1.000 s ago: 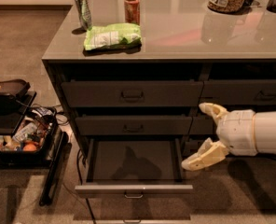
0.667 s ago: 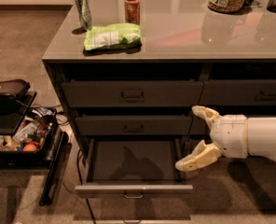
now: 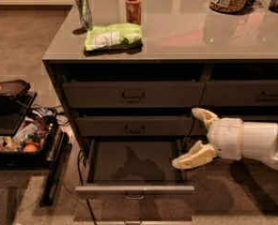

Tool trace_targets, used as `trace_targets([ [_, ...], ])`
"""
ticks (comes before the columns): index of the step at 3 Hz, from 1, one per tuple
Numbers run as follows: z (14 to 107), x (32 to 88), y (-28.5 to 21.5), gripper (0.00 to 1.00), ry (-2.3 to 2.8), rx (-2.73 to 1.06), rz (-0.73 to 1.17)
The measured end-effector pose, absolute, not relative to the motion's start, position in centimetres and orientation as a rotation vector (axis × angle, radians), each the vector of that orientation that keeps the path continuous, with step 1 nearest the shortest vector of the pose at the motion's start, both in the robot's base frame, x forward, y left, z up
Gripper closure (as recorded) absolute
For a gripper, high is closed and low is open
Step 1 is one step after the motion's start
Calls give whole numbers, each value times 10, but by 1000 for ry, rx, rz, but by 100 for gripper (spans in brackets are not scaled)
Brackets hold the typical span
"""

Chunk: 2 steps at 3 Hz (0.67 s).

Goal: Close bottom drawer

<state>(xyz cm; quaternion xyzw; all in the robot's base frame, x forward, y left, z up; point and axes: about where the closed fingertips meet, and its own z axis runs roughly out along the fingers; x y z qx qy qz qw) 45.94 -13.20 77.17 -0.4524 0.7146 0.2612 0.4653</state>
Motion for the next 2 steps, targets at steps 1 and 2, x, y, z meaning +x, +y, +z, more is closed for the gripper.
trace_targets([
  [1,718,495,-123,0,1776,-1009,655],
  [2,702,508,-132,0,1806,-958,620],
])
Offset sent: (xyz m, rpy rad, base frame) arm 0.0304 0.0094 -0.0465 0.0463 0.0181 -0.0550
